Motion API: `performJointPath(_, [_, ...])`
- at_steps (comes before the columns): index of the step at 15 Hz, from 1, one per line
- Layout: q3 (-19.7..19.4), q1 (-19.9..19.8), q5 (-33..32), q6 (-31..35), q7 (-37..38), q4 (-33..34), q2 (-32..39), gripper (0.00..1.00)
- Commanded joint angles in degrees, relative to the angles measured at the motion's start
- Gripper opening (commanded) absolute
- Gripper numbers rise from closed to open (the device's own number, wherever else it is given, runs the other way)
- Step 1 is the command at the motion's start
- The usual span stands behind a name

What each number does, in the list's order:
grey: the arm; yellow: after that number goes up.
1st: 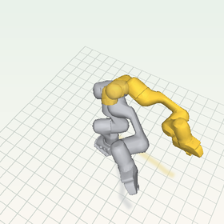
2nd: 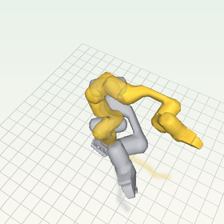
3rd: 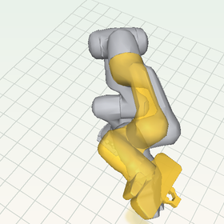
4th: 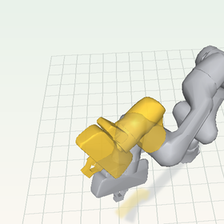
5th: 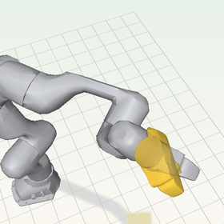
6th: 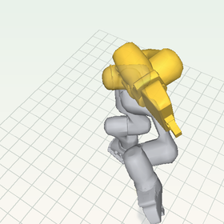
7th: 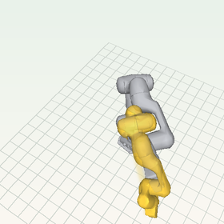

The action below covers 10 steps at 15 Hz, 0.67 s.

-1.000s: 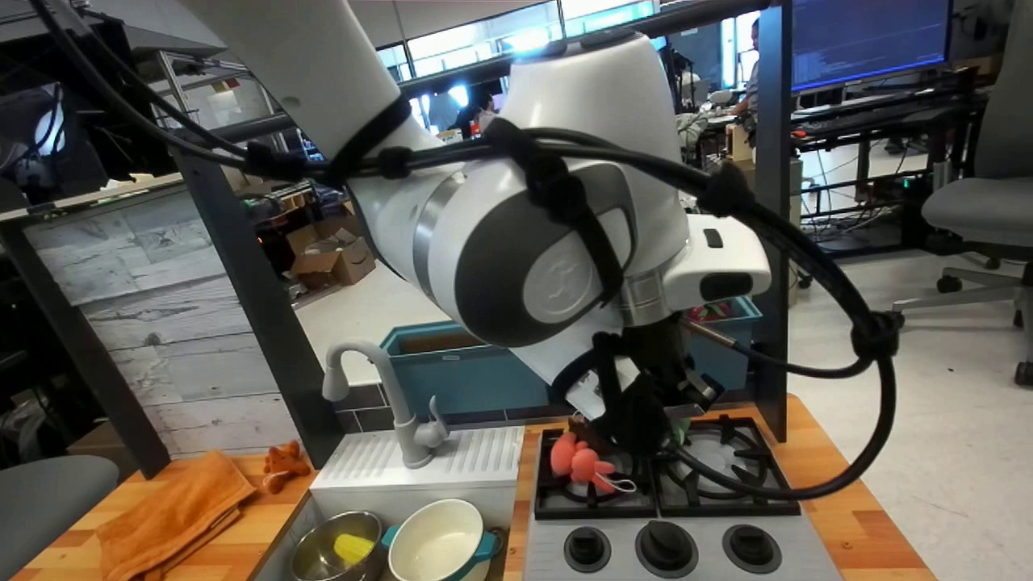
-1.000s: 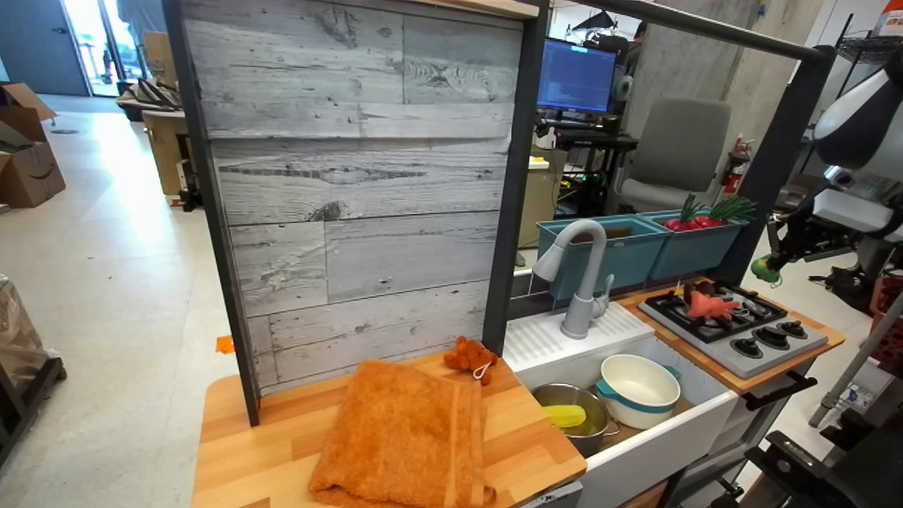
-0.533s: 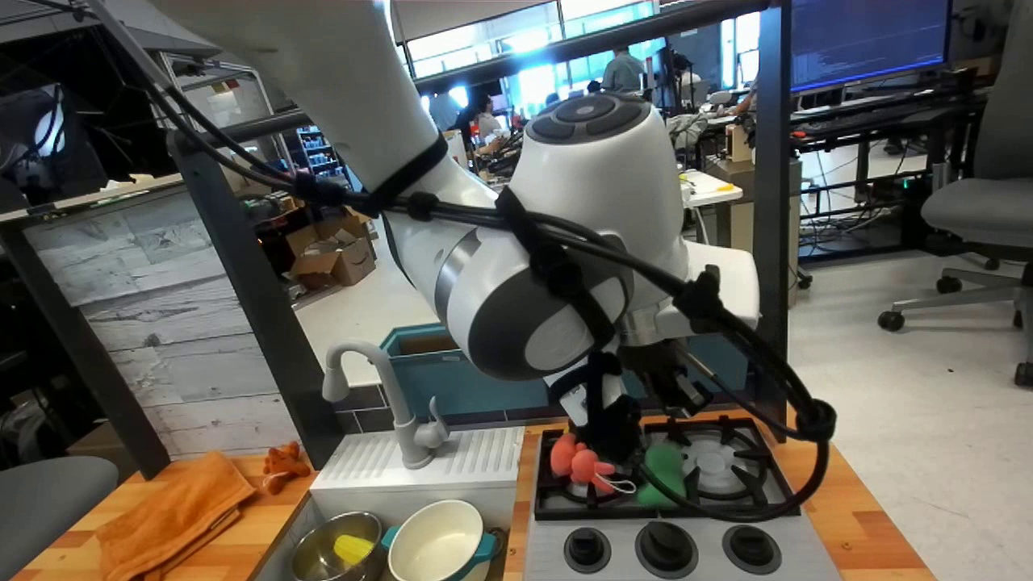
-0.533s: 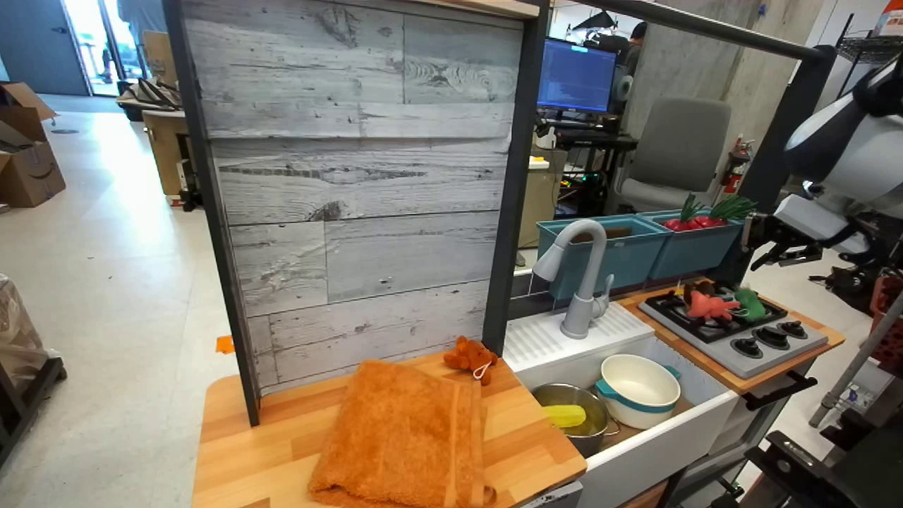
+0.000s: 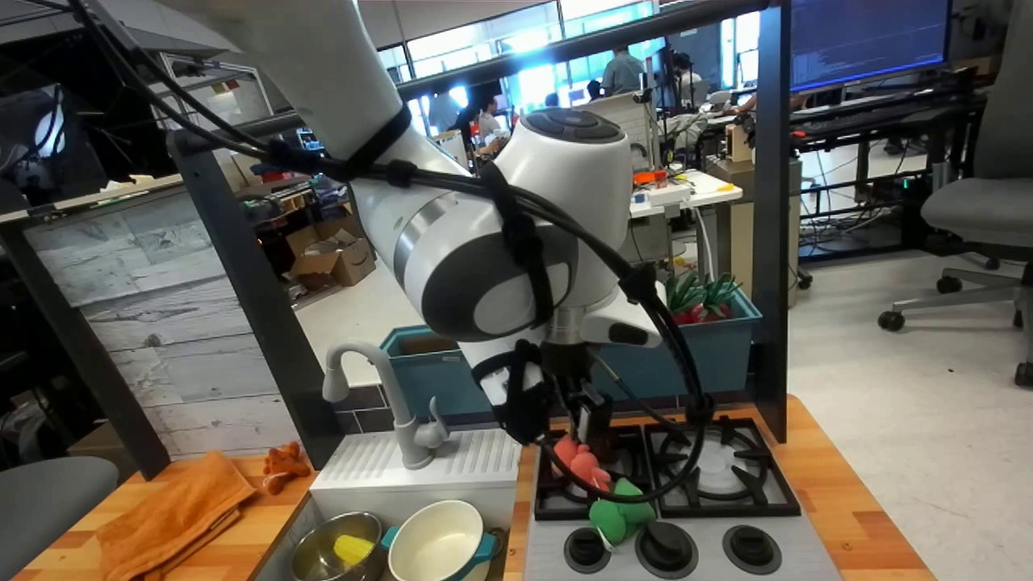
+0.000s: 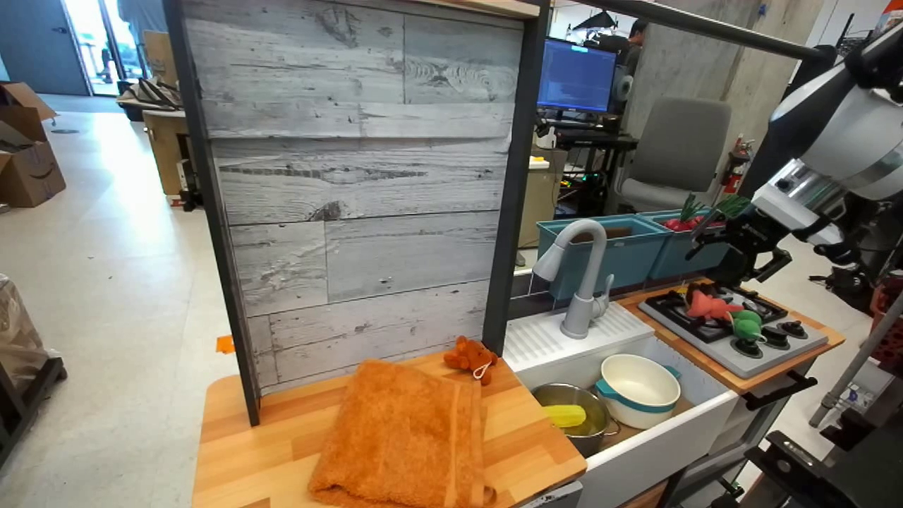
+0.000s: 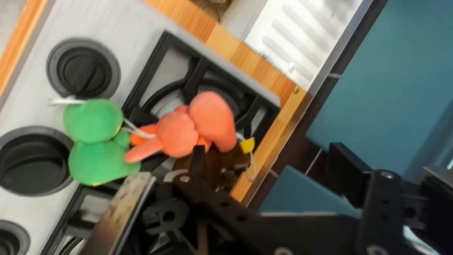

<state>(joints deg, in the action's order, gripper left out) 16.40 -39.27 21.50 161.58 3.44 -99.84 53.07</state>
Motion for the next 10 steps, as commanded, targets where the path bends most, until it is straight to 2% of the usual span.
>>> performJointPath(1, [1.25, -0.37, 3.08, -11.80, -4.23, -7.71, -9.29, 1.00])
performJointPath(5, [-3.42, 5.24, 2.46, -26.53, -4.06, -16.99, -21.62, 1.00])
performJointPath(6, [-4.61, 6.20, 5.04, -22.46, -5.52, -10.24, -14.35, 1.00])
performJointPath(8, [-6.84, 8.76, 6.44, -23.70, -5.60, -11.73, -16.94, 1.00])
performJointPath(10, [-7.64, 9.49, 6.74, -23.59, -5.73, -11.16, -16.10, 1.00])
